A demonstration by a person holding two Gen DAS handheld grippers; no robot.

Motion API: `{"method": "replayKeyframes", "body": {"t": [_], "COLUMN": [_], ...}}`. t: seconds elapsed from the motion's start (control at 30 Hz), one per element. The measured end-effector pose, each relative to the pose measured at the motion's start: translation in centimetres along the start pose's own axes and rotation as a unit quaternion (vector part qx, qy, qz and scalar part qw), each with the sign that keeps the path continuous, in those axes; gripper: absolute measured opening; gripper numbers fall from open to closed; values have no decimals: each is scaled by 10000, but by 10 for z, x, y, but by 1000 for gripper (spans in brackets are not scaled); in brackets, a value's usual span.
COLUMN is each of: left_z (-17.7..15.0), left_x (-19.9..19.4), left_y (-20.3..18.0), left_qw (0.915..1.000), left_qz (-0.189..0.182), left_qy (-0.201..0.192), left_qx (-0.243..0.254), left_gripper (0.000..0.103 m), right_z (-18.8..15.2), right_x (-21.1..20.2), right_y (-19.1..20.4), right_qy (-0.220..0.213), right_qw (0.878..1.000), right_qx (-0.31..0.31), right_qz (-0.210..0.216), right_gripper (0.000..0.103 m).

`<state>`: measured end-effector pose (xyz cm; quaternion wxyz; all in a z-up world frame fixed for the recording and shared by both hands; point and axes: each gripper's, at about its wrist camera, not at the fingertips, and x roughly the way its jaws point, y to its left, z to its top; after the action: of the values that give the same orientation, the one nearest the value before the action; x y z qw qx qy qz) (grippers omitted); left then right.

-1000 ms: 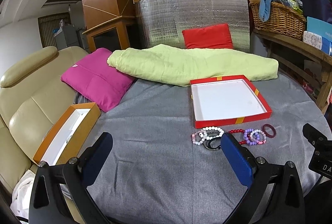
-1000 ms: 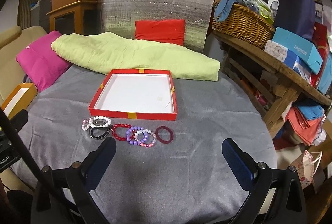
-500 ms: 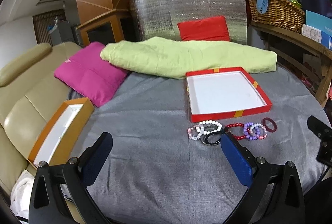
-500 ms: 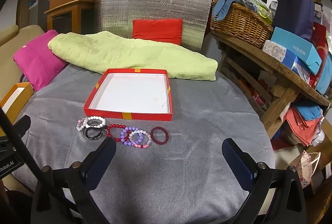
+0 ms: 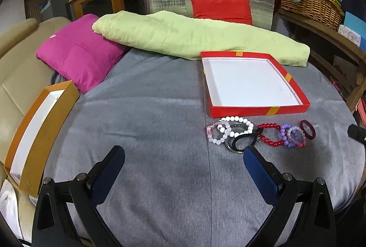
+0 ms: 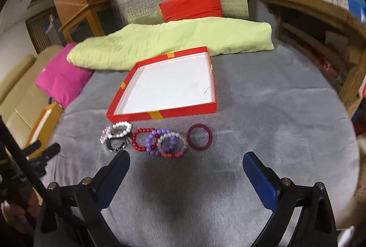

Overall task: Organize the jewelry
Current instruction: 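Move both tools down toward the row of bead bracelets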

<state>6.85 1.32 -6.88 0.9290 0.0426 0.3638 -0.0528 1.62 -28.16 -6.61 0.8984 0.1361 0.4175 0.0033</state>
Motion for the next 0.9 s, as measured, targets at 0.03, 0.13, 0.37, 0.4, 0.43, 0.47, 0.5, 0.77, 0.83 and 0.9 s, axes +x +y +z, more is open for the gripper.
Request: {"method": "replayKeyframes", "body": {"t": [0.03,0.13,0.37,0.4,0.43,0.47,0.5,0.77,0.83,0.9], "left_z": [-1,-2,2,2,3,5,5,8,8,9], "left_x": [2,8,21,25,30,37,44,80,85,88], "left_y": [-1,-4,-12,-13,-14,-16,-17,-13,-10,-11], "left_qw": [10000,9999,9995,9994,9990,9984,9977,9922,9912,9910], "left_qz": [16,151,153,64,-38,-112,-165,-819,-865,-880], "left_qy": [-10,13,252,326,421,528,616,943,1002,1009], "left_qx": [5,47,110,115,141,181,208,57,-23,-57], "left_gripper": [103,103,103,102,98,92,87,64,64,64], "right_z": [0,0,-4,-5,-5,-6,-5,-1,-1,0], "right_x": [1,3,20,25,34,42,54,107,112,113], "right_y": [-2,-5,8,8,9,10,11,-9,-12,-15], "right_qy": [-21,-74,243,364,550,716,923,1584,1594,1555], "right_qw": [10000,9999,9959,9958,9953,9947,9939,9857,9848,9848], "right_qx": [50,85,-476,-485,-515,-530,-487,461,591,700], "right_qz": [25,-78,-723,-684,-610,-509,-365,357,364,336], "right_gripper": [100,100,99,97,88,78,74,50,49,43]}}
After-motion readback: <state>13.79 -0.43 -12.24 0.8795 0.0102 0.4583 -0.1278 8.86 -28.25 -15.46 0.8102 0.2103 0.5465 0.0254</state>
